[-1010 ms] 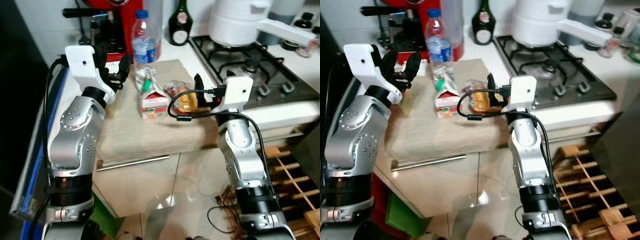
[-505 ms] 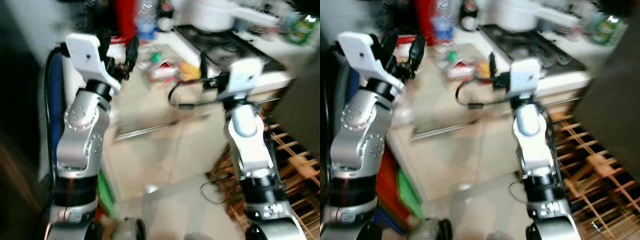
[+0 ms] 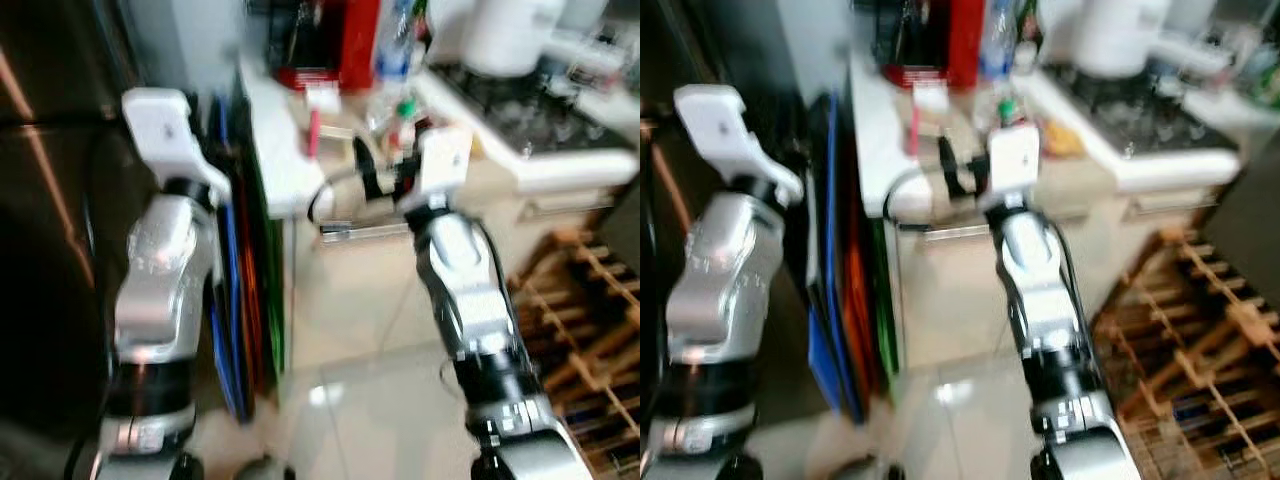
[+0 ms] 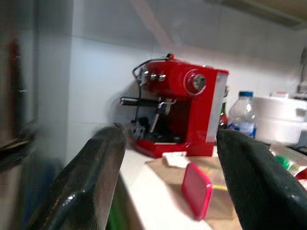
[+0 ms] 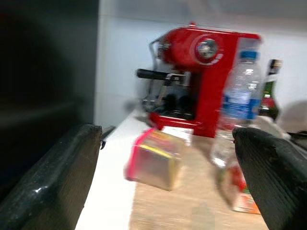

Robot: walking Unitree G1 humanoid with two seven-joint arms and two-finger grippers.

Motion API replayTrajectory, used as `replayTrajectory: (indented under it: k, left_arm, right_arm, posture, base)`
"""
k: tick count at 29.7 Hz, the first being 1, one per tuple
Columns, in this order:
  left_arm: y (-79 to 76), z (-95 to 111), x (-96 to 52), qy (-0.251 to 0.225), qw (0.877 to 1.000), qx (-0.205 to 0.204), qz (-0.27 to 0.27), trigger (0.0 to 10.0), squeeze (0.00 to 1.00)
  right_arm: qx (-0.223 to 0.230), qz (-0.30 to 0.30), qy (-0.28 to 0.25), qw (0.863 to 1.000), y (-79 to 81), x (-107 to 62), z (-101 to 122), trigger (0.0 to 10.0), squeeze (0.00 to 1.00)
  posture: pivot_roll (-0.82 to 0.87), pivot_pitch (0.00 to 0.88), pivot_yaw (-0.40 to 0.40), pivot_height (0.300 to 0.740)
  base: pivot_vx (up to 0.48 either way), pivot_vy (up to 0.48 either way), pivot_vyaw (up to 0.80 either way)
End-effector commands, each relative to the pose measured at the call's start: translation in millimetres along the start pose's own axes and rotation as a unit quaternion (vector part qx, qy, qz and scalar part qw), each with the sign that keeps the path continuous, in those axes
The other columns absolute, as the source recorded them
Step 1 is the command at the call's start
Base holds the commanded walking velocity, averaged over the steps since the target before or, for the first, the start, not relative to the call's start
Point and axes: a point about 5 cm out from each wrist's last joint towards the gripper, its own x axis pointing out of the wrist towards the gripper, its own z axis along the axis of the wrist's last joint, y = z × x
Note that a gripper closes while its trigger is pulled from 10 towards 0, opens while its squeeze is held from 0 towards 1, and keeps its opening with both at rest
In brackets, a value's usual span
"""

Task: Restocking fridge

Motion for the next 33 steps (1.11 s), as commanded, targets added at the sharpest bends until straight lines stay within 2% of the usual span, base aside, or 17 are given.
replayTrajectory:
  k: [1,6,8,14,17,27,31,33]
  left_arm:
    - [0.8,-6.4,-1.1,0.015,1.000,0.007,0.001,10.0,0.00]
    - [1.4,-6.6,-5.0,0.020,0.999,0.025,-0.021,10.0,0.00]
    - [0.4,-5.6,-6.3,0.016,0.999,0.034,-0.030,10.0,0.00]
    - [-14.3,5.9,-7.2,-0.024,0.992,0.087,-0.091,10.0,0.00]
    - [-19.7,3.9,-9.1,-0.018,0.991,0.074,-0.113,10.0,0.00]
    - [-21.4,-4.0,-15.2,0.003,0.994,0.041,-0.098,10.0,0.00]
    - [-17.7,-6.5,-14.6,0.014,0.997,0.022,-0.076,10.0,0.00]
    - [-10.3,-7.1,-13.4,0.014,0.998,0.029,-0.046,10.0,0.00]
  right_arm:
    - [0.006,-0.001,0.012,1.000,-1.2,0.5,-3.8,10.0,0.00]
    - [0.011,-0.007,0.013,1.000,-1.6,-1.1,-6.2,10.0,0.00]
    - [0.013,-0.008,0.014,1.000,-0.8,-2.4,-7.4,10.0,0.00]
    - [0.012,-0.014,0.002,1.000,-0.3,-3.8,-5.4,10.0,0.00]
    - [0.011,-0.015,0.000,1.000,-0.5,-3.4,-4.9,10.0,0.00]
    - [0.008,-0.013,0.001,1.000,0.3,-5.2,-6.0,10.0,0.00]
    - [0.006,-0.010,0.002,1.000,0.4,-4.8,-6.3,10.0,0.00]
    - [0.005,-0.008,0.002,1.000,0.9,-4.2,-6.0,10.0,0.00]
  posture:
    - [0.09,0.000,-0.009,0.740]
    - [0.09,0.000,0.000,0.740]
    - [0.09,0.000,0.001,0.740]
    - [0.10,0.000,0.002,0.740]
    - [0.10,0.000,0.003,0.740]
    - [0.09,0.000,-0.002,0.740]
    - [0.09,0.000,-0.008,0.740]
    - [0.09,0.000,-0.009,0.740]
  base:
    - [0.000,0.000,0.51]
    - [0.000,0.000,0.00]
    - [0.480,0.000,0.00]
    - [0.480,0.000,0.00]
    - [0.480,0.000,0.00]
    - [0.480,0.000,0.00]
    - [0.469,0.000,0.00]
    - [0.450,0.000,0.00]
